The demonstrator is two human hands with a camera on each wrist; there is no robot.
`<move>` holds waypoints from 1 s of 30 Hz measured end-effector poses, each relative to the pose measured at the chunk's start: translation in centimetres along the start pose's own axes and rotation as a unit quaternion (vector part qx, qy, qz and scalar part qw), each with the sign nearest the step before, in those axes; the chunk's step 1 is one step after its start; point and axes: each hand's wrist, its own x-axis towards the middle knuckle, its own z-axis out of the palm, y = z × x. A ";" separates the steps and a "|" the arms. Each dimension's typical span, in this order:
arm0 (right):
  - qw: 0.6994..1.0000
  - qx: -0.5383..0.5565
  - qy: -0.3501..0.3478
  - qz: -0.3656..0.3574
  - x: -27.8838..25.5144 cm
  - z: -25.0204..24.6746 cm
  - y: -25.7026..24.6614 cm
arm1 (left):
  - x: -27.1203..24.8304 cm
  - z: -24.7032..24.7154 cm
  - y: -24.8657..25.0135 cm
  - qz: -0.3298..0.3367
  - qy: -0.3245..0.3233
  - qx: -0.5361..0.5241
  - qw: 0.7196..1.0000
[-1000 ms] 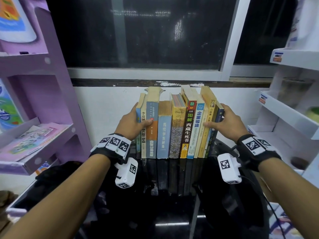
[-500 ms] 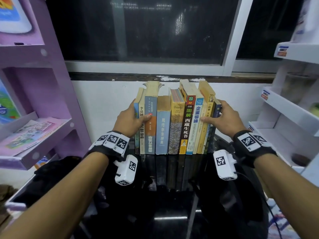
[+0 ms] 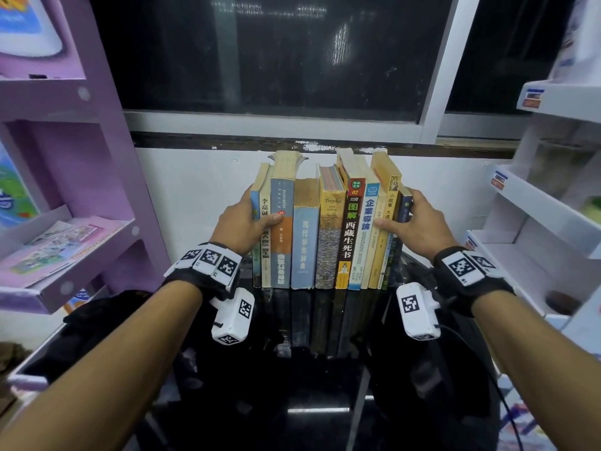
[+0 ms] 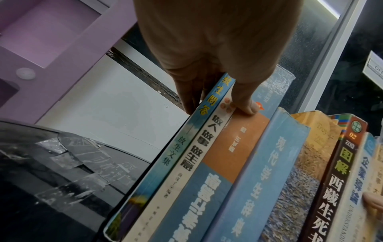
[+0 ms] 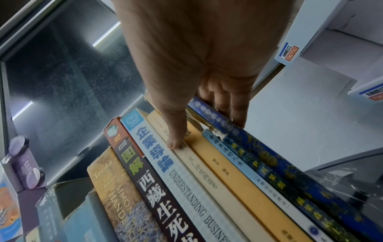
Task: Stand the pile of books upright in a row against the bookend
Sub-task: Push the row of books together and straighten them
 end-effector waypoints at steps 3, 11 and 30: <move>1.000 -0.001 0.001 0.002 0.1 0.0 0.2 | -0.1 -0.1 0.2 -0.003 -0.001 0.001 1.000; 1.000 0.009 0.009 0.018 -0.6 -0.7 0.1 | 0.1 -1.5 0.4 0.005 -0.034 -0.045 0.998; 0.737 -0.453 -0.033 -0.500 -3.2 7.1 -5.2 | 2.6 -7.6 0.7 0.158 -0.040 0.148 0.976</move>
